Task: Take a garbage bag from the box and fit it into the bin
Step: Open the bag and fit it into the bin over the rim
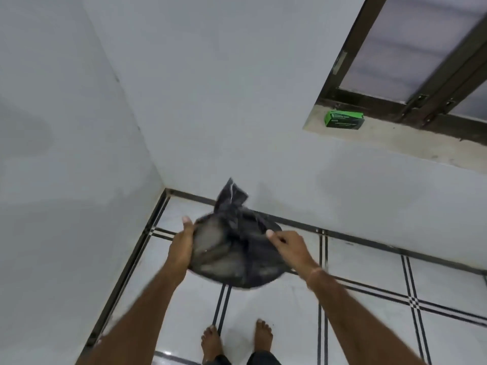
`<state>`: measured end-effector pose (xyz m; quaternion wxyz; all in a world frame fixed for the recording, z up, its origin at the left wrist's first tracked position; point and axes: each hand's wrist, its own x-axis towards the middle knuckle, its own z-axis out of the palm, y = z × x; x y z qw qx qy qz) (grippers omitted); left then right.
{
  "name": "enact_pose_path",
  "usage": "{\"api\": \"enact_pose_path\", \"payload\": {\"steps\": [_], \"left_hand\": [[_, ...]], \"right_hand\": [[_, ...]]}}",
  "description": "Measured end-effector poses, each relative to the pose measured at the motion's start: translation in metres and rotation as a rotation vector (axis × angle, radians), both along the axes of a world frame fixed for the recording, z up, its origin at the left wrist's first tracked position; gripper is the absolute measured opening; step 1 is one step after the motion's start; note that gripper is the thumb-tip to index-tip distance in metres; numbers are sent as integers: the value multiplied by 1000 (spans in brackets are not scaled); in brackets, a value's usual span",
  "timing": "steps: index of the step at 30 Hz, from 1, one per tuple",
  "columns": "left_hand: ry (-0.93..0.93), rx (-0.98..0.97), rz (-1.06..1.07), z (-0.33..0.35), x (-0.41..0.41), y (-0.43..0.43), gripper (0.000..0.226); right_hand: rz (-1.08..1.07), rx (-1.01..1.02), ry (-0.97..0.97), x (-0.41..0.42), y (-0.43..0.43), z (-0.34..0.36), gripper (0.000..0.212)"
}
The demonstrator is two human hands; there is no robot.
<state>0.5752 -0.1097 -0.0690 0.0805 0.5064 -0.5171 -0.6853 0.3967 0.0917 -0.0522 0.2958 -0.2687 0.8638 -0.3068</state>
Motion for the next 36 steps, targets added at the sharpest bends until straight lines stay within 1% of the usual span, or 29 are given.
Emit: {"api": "enact_pose_path", "payload": {"steps": [1,2,4,6,9,12,14,19,23,27,31,33,36], "left_hand": [[8,65,17,-5,6,1,80],[4,76,14,-8,9,-1,78],[33,36,1,-1,7,-9,77],[90,-5,-10,10,3,-13,79],[134,-45,-12,15,-1,-18,79],[148,-43,8,18,1,-17,71],[159,-53,26,19,1,-18,70],[167,-33,68,19,-5,-27,64],[152,-58,75,22,-17,-37,65],[137,-43,71,19,-42,-44,66],[128,-79,38,17,-80,-50,73],[110,-85,11,10,-101,-52,75],[73,-44,-51,-11,-129,-48,80]], "right_hand": [[-77,-66,-150,2,5,-4,44],[-157,-129,-260,0,8,-7,43],[-271,-247,-341,-8,8,-1,42],[-349,-326,-343,-15,8,10,41],[-395,-402,-273,-21,16,13,42],[-404,-419,-257,-17,20,10,46],[-405,-428,-270,-15,18,5,47],[-418,-461,-285,-19,4,-3,45],[-398,-479,-291,-31,-13,-7,41],[-424,-481,-282,-56,-26,-13,42],[-456,-499,-276,-88,-35,-19,47],[-489,-494,-284,-107,-36,-27,47],[-568,-485,-324,-129,-28,-51,46]]}}
